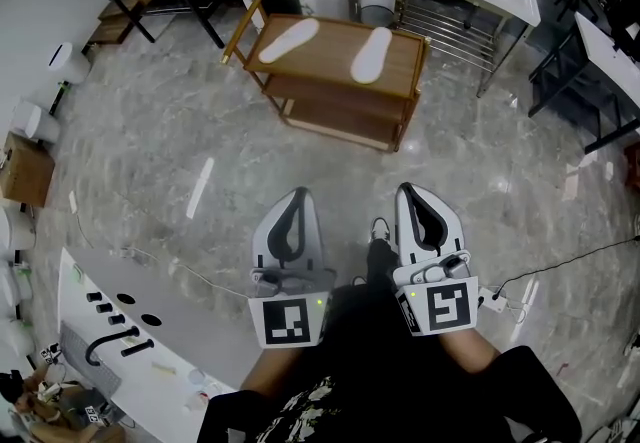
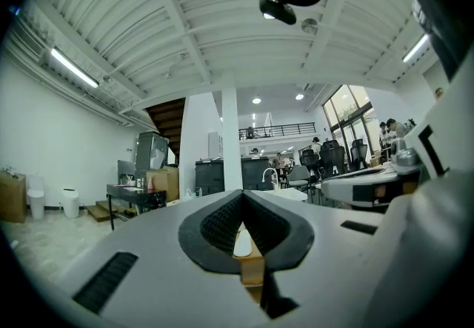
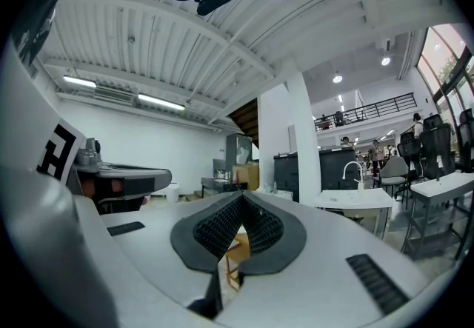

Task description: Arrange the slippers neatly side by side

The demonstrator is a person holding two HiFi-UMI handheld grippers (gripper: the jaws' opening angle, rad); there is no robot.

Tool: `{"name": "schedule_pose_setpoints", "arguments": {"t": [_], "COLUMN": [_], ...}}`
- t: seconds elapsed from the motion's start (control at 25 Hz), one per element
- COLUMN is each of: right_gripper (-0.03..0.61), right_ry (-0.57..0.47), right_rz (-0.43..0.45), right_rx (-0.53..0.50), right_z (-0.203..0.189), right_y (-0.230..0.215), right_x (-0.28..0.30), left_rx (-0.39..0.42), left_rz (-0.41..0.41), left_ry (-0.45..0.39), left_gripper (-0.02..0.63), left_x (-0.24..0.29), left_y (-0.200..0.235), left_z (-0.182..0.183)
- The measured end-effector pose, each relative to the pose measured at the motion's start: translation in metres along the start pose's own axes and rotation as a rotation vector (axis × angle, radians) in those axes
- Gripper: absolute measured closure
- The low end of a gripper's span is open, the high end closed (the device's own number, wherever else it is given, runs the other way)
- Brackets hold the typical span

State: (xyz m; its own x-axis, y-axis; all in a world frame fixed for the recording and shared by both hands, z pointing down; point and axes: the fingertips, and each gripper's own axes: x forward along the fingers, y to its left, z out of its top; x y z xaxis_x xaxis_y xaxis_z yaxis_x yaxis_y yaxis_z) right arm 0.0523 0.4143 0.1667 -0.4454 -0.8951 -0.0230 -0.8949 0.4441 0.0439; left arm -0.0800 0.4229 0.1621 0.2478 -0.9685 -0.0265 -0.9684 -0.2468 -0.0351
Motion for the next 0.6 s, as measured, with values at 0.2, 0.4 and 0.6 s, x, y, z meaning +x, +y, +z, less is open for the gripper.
{"name": "schedule_pose_setpoints", "arguments": {"t": [0.2,0.4,0.6], "right_gripper": [0.581,0.581,0.581], "right_ry": [0.011,0.021,0.043], "right_rz": [0.011,0.027,0.043], "right_rx": [0.007,0.017,0.014], "right_z": [-0.004,-0.012,-0.019], "right_y": [-0.002,-0.011,-0.023], "right_x": [0.008,0.018,0.033], "left_rx": [0.0,0.009,-0.004], "left_rz": [0.006,0.011,0.022], "left_ry": [0.018,0.016,0.035], "left_gripper": [0.611,0.611,0.611], "left_x": [0.006,0.02,0.037], "left_y": [0.002,-0.002,-0.004], "left_z": [-0.002,-0.004,-0.006]}}
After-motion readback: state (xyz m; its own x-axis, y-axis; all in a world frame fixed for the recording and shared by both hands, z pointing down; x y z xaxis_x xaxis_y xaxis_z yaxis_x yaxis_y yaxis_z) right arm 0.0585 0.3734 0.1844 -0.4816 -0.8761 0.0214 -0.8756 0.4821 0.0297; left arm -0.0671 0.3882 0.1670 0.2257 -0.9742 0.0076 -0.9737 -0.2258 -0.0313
